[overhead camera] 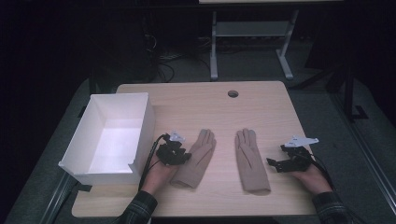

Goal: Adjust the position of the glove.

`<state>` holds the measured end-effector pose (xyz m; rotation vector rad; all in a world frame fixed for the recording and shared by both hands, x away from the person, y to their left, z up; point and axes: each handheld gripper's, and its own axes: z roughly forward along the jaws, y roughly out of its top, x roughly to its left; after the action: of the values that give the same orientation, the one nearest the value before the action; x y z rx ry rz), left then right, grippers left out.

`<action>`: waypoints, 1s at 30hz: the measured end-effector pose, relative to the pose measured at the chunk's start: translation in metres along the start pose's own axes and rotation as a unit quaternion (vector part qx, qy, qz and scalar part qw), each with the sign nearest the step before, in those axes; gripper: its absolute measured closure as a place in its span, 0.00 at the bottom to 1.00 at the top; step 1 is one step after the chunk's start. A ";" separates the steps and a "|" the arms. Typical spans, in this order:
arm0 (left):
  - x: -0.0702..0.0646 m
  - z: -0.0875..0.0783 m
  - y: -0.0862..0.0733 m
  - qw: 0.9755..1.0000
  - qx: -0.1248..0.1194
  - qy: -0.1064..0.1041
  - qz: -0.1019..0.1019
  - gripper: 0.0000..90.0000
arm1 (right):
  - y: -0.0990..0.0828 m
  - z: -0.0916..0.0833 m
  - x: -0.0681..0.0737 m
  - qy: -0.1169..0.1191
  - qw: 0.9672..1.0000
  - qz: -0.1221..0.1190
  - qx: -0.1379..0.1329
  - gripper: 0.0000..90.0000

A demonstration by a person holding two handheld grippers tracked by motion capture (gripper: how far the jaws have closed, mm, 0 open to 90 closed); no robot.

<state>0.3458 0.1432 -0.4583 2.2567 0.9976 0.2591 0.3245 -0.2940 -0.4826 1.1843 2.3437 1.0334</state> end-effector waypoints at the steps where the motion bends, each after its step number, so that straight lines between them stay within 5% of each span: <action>1: 0.000 0.000 0.000 1.000 0.000 0.000 0.000 0.72 | 0.000 0.000 0.000 0.000 1.000 0.000 0.000 0.15; 19: -0.001 0.001 -0.002 0.999 -0.003 -0.039 0.003 0.99 | 0.001 0.000 0.001 -0.005 1.000 0.002 0.005 0.16; 21: 0.004 0.001 -0.002 0.998 -0.007 -0.054 -0.013 0.99 | 0.004 -0.004 0.002 0.007 1.000 0.003 0.011 0.38; 23: 0.005 0.000 -0.002 0.998 -0.010 -0.056 -0.017 0.99 | 0.005 -0.006 0.001 0.020 1.000 -0.002 0.014 0.43; 24: 0.006 -0.002 -0.002 0.998 -0.019 -0.059 -0.024 0.99 | 0.009 -0.009 0.003 0.048 0.999 -0.014 0.017 0.63; 30: 0.006 -0.009 0.001 0.997 -0.040 -0.062 -0.033 0.99 | 0.013 -0.007 0.012 0.104 0.994 -0.035 0.028 0.97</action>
<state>0.3470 0.1512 -0.4513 2.1363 0.9763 0.1272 0.3207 -0.2826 -0.4680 1.0502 2.5702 1.1213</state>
